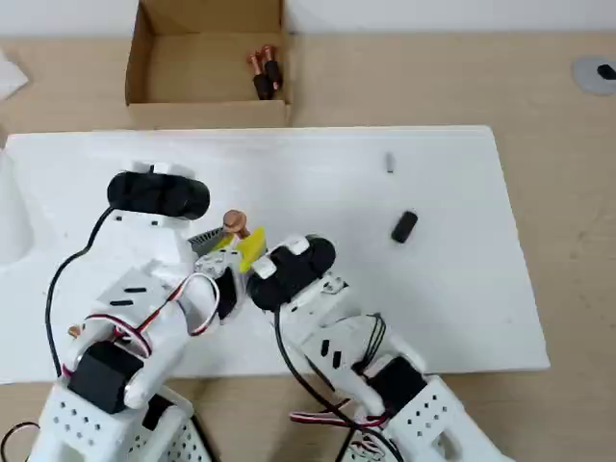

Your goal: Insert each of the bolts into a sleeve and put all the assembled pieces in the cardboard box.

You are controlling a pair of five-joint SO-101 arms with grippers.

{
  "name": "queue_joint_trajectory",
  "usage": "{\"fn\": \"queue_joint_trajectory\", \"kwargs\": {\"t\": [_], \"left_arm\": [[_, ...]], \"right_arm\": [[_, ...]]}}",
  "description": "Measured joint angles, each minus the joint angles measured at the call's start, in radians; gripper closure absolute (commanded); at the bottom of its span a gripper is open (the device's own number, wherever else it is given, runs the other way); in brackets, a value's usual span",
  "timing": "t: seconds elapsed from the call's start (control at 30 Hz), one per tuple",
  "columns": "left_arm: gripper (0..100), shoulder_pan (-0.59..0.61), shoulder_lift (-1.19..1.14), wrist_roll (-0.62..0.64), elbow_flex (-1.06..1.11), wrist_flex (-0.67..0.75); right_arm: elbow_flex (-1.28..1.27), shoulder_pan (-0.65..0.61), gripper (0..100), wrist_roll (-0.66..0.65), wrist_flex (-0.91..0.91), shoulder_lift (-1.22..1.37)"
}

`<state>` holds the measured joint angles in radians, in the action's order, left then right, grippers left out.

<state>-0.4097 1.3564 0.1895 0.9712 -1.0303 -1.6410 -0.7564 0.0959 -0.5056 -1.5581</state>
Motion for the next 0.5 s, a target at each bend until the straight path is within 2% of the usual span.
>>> {"fn": "queue_joint_trajectory", "kwargs": {"t": [0.27,0.5], "left_arm": [[83,0.000,0.002,-0.040,-0.172,-0.172],[83,0.003,0.003,-0.066,-0.285,-0.259]], "right_arm": [[-0.002,0.061,99.0,-0.003,-0.020,-0.002],[0.018,0.091,99.0,0.015,-0.040,0.002]]}}
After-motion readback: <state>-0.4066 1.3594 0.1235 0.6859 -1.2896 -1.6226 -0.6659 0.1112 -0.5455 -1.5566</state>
